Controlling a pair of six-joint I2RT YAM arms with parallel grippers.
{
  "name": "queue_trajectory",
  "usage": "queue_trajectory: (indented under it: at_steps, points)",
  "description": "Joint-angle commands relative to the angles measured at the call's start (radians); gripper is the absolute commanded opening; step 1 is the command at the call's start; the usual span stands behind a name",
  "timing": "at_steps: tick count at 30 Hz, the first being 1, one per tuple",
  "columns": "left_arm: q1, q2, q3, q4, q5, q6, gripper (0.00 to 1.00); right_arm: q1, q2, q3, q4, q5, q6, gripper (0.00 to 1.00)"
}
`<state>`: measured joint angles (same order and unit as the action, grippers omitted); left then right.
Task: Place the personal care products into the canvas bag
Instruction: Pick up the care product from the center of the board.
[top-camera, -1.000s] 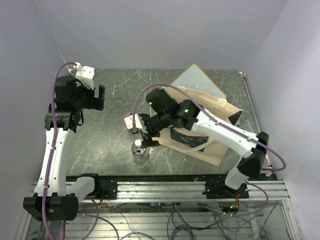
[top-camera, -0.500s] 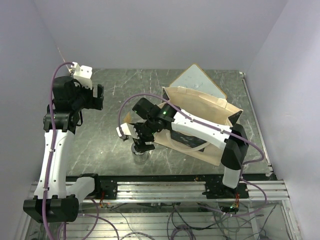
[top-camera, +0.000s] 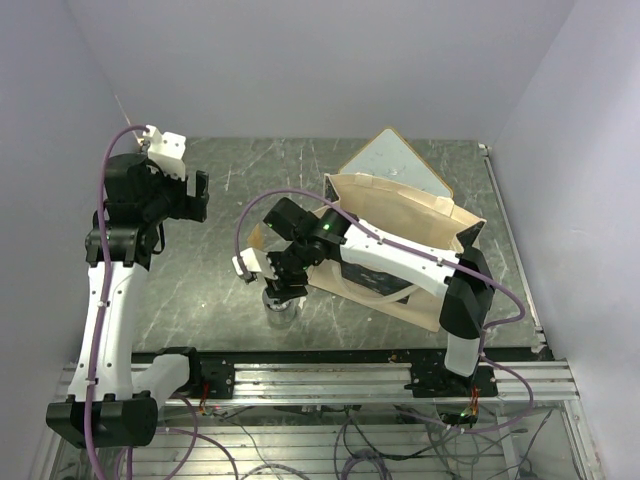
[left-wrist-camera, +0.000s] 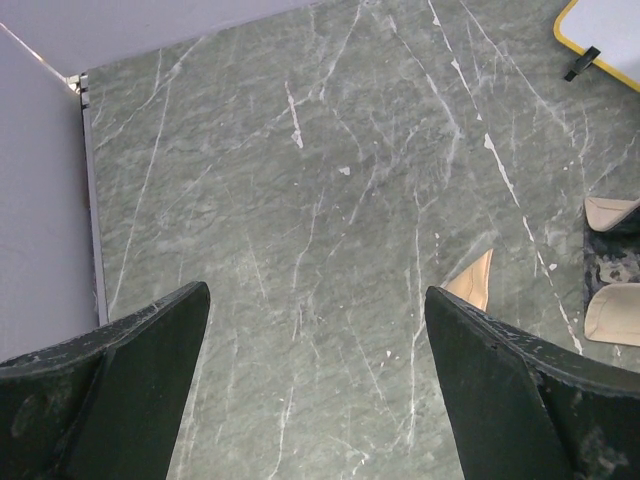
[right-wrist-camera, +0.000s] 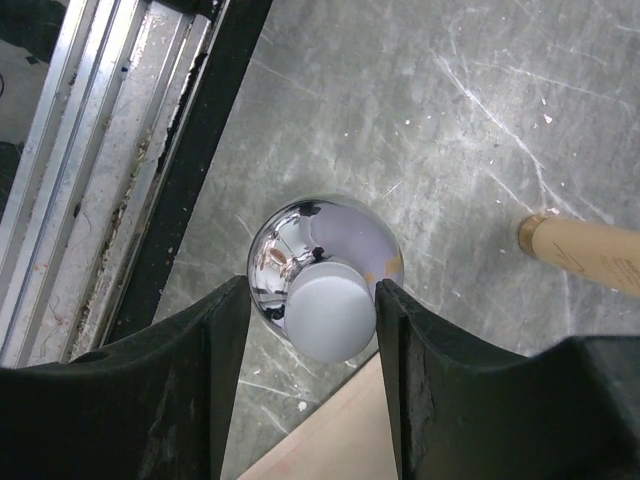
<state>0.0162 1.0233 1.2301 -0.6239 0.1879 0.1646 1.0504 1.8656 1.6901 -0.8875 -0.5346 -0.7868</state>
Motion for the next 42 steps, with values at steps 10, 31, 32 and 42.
queue_trajectory:
  at_steps: [10,31,32,42]
  points:
    - [0.008,-0.010,0.011,-0.020,0.073,0.028,1.00,0.002,0.016,-0.021,0.050,-0.011,0.009,0.43]
    - [0.008,-0.002,0.035,0.007,0.202,0.097,0.98,0.001,-0.096,0.202,-0.083,-0.019,0.058,0.00]
    - [0.008,-0.006,0.032,0.018,0.211,0.099,0.98,0.000,-0.110,0.226,-0.100,-0.015,0.059,0.00]
    - [0.007,0.013,0.021,0.093,0.318,0.057,0.94,0.000,-0.235,0.486,-0.210,0.124,0.091,0.00]
